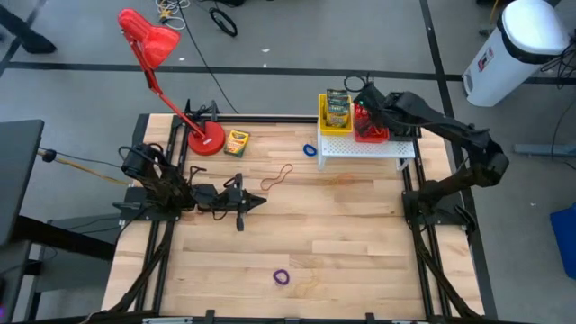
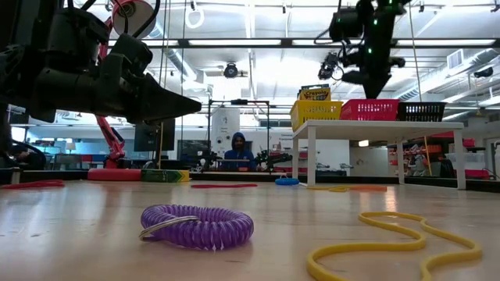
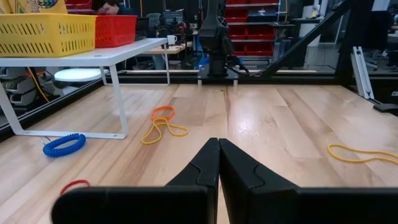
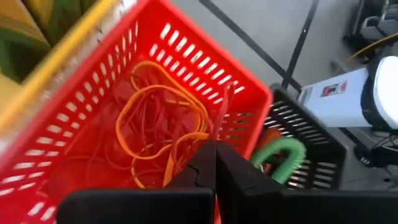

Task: Pick & Place Office Desk Supplies
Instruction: Put the red rubber band on the red basket

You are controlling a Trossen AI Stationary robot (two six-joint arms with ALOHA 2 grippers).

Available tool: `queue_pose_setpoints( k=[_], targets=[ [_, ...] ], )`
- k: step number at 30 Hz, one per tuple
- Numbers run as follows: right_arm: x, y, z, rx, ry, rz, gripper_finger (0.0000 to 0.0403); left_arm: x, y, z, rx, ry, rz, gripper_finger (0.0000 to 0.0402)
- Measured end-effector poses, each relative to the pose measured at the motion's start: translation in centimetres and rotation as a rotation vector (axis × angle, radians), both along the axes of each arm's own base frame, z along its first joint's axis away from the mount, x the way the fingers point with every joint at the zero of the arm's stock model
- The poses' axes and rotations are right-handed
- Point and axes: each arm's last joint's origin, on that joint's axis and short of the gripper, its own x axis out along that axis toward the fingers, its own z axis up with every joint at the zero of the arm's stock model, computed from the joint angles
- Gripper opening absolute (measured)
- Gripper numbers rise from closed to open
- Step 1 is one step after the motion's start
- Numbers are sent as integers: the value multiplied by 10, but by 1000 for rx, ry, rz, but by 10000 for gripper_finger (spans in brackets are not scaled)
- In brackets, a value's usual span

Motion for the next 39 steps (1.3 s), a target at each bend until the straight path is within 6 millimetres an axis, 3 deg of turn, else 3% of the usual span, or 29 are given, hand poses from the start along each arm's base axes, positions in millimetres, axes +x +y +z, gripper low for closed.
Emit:
queue_pose_setpoints(
  k=[4,9,17,22,26,34,39],
  targets=[
    [1,-4,-16,39,-28,22,13,0,0,0,-1,0,0,12],
    [9,-1,-17,36,-82,61,52,0,0,0,-1,0,-2,12],
    [18,9,10,-11,-150,87,136,0,0,0,-12,0,-2,12],
    [10,33,23,-37,-135,127,166,0,0,-2,-25,13,-4,12],
    [1,64,27,-52,-173,210,146,0,-1,-4,-31,34,-41,12],
    [-2,136,14,-108,-454,522,11,2,-2,1,-120,-20,-79,12],
    [5,167,-12,-112,-599,676,22,5,-5,3,-160,-20,-206,14]
  ],
)
